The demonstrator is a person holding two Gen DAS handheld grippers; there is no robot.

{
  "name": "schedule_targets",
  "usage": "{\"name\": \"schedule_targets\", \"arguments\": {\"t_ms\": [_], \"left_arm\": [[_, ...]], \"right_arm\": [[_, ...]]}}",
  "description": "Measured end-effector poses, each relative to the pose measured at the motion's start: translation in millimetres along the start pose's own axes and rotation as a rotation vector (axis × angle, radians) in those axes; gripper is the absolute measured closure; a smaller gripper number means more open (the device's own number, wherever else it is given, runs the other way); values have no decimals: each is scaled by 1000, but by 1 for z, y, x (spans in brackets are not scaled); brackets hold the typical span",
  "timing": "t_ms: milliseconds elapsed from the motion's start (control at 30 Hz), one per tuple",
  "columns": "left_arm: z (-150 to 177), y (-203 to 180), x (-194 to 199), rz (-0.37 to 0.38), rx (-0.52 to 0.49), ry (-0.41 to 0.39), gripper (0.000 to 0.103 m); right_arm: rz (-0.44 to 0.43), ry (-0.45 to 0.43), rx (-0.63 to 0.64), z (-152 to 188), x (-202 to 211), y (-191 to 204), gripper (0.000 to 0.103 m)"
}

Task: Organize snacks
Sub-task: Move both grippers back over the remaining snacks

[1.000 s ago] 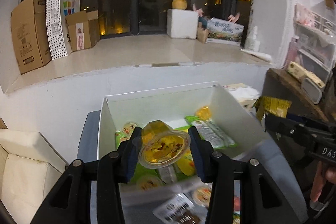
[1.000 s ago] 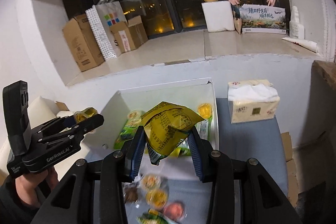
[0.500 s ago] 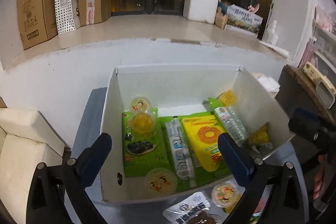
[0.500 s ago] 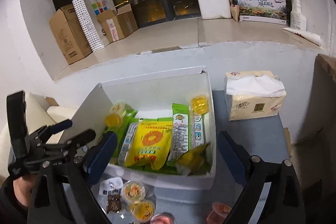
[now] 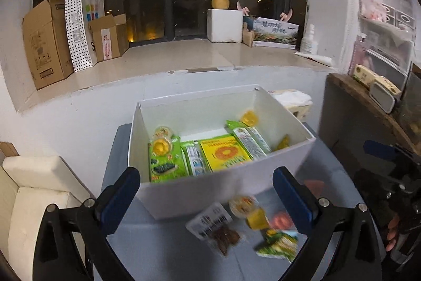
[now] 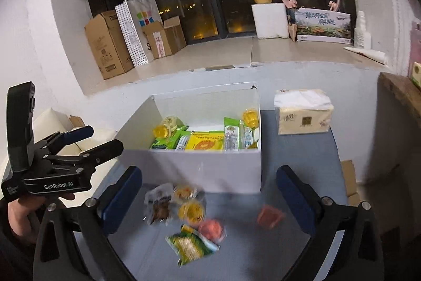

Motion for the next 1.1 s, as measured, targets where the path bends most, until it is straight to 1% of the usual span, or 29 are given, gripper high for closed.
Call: {"name": "schedule_targets", "arguments": {"t_ms": [67,167,300,400,500,600,733,833,967,1100], "left_arm": [[11,-5,11,-5,2,-8,0],[32,-14,25,-11,-3,-15,0],[63,-20,35,14,32,-4,0],[89,-24,38,33,68,14,0],[108,-28,35,30,62,34,0],[120,-27,35,36,79,52,0],[131,-26,38,39,87,55,0],[141,-23,38,22,83,67,0],[154,-20,41,24,87,68,0],[163,-14,44,43,100,65,0]], "right_arm": [[-13,0,-3,14,10,4,0],[-6,3,22,37,22,11,0],[6,11,17,69,28,10,0],[-5,-8,-1,89,26,4,0],[14,54,-24,104,12,-5,0],[20,72,-44,106,1,-16,0],[72,80,-88,97,-15,-37,0],[114,103,-117,87,-34,-53,0],[178,131,-159,74,-66,-74,0],[221,156,-184,66,-90,-88,0]]}}
Point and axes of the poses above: each gripper's, at about its wrist camera, not at the fingertips, and x roughly against the way its jaws point, y to its left, z to its underside, the point moved 8 cm from there along -x, roughly the way its jaws point, and after that the axes turned 11 degrees about y, right-handed, at the moved point
